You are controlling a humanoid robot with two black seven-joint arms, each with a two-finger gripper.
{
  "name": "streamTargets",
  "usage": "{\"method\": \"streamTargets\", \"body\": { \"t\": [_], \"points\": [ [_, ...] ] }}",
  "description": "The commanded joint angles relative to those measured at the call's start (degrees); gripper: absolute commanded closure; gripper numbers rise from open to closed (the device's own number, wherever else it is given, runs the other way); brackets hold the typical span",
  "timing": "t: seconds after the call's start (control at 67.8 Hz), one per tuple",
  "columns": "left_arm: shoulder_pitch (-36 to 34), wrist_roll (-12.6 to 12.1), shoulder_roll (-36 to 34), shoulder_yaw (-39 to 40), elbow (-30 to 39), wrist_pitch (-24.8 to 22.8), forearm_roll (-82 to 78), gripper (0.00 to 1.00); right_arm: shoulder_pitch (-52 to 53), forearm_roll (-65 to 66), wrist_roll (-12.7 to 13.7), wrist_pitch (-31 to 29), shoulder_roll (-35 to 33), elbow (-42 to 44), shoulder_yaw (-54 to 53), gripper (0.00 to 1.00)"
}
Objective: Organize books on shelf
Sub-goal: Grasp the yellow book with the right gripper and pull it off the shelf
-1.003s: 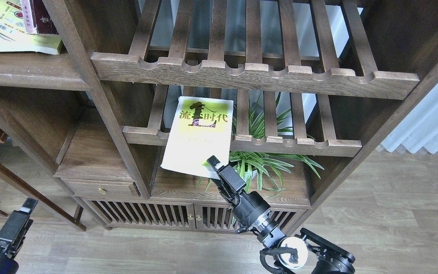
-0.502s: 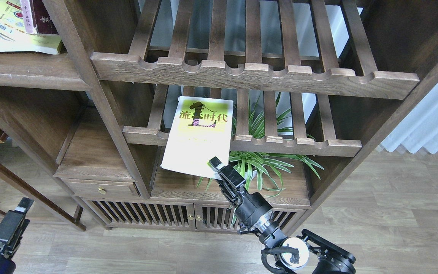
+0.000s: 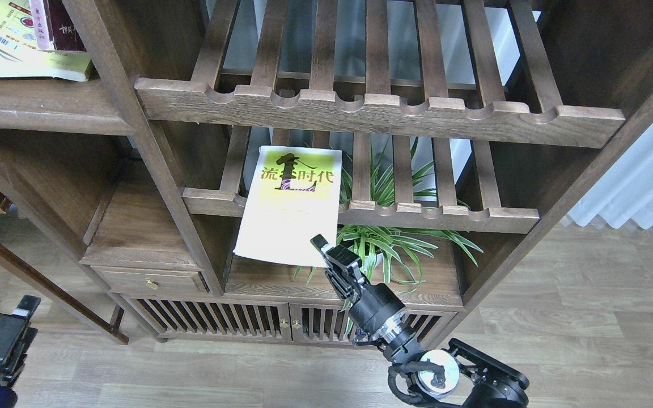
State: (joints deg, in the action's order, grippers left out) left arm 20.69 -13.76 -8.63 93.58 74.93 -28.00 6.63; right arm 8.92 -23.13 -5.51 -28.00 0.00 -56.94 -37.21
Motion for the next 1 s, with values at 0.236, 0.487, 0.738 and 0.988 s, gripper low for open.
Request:
{"method": "streamTargets", "body": {
  "t": [0.236, 0.487, 0.738, 0.988],
  "points": [
    [0.2, 0.1, 0.3, -5.6, -1.4, 0.0, 1.9, 0.00, -14.9, 0.7, 4.5, 0.0, 0.0, -7.4, 0.2, 0.95],
    [2.0, 0.6, 0.5, -10.1, -1.3, 0.0, 2.2, 0.00, -18.2, 0.7, 4.5, 0.0, 0.0, -7.3, 0.4, 0.95],
    [3.4, 0.5, 0.4, -16.8, -1.5, 0.0, 6.3, 0.00, -20.7, 1.7, 5.2, 0.0, -0.6, -7.3, 1.3, 0.95],
    [3.0, 0.7, 0.6, -23.9, -1.6, 0.0, 11.6, 0.00, -18.6, 2.8, 9.5, 0.0, -0.5, -7.3, 8.4, 0.94]
  ]
}}
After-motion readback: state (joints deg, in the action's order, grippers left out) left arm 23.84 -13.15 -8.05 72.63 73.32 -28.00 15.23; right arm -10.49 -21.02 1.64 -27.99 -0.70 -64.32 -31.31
